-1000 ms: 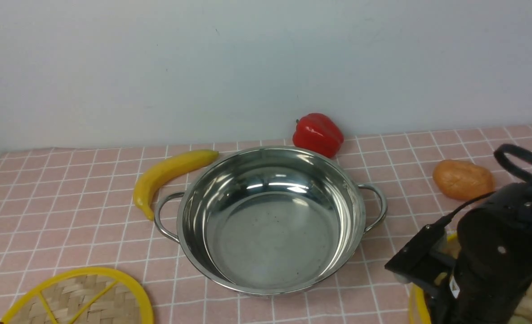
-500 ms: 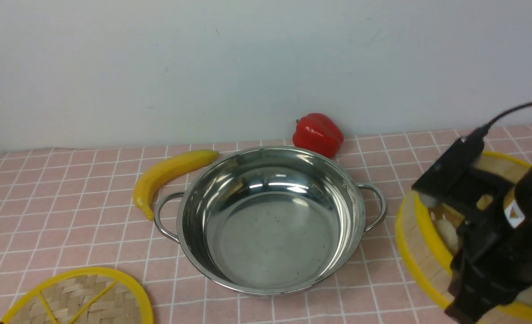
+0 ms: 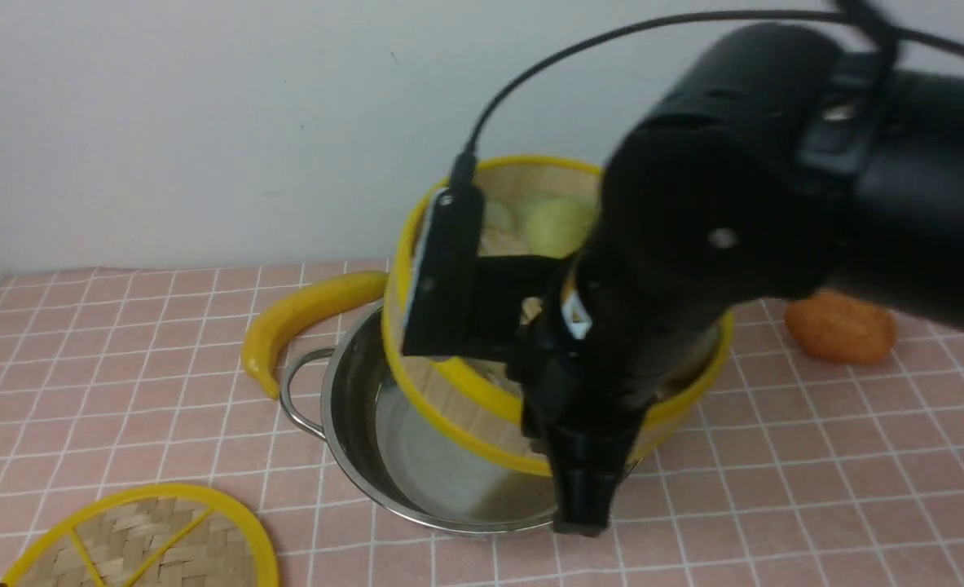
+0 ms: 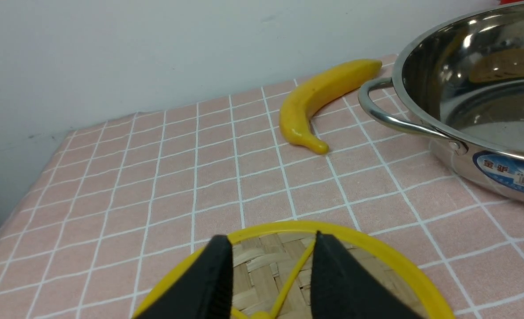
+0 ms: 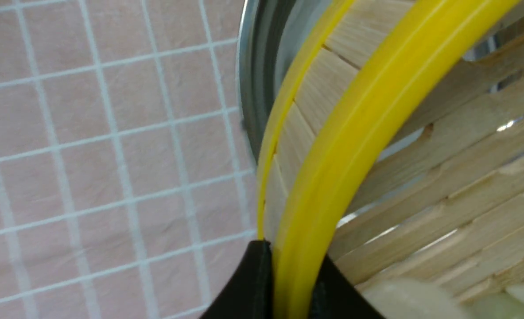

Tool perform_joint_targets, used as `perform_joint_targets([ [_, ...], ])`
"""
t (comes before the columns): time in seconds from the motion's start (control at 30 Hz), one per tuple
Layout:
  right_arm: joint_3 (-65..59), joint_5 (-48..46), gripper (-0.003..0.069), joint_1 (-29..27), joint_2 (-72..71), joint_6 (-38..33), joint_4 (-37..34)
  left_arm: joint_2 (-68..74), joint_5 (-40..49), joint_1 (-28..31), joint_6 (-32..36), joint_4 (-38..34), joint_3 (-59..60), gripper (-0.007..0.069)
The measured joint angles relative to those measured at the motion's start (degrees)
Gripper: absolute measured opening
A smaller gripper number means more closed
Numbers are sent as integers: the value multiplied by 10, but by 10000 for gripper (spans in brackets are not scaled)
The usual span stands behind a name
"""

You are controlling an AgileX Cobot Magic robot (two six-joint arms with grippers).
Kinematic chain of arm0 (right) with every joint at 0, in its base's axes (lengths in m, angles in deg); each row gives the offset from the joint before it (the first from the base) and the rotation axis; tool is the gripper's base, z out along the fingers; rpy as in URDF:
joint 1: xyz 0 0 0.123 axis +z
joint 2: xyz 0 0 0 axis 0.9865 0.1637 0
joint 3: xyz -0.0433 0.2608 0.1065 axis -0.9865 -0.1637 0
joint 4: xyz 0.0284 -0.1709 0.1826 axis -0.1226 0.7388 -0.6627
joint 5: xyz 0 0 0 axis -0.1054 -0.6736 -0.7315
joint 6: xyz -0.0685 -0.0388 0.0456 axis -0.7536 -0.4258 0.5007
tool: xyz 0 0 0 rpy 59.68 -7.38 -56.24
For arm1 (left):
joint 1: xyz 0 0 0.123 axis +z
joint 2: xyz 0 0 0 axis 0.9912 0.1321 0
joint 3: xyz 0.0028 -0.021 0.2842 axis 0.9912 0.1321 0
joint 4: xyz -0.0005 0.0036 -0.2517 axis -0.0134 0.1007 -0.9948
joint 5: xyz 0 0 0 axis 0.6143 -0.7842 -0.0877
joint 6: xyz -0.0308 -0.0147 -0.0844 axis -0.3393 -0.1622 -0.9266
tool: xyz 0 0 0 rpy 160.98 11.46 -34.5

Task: Place the steamer in the pot on the pink tablecloth, and put the lid on the steamer.
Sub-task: 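Place the bamboo steamer basket of food into the steel pot with the right gripper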

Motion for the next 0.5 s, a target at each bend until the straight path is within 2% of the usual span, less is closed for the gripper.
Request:
perform_joint_targets([
  [0.17, 87, 5, 78, 2, 109, -21, 47, 0, 0, 0, 0, 0, 0, 243],
  [0.5, 111, 4, 78, 1, 211, -26, 41, 0, 0, 0, 0, 0, 0, 243],
])
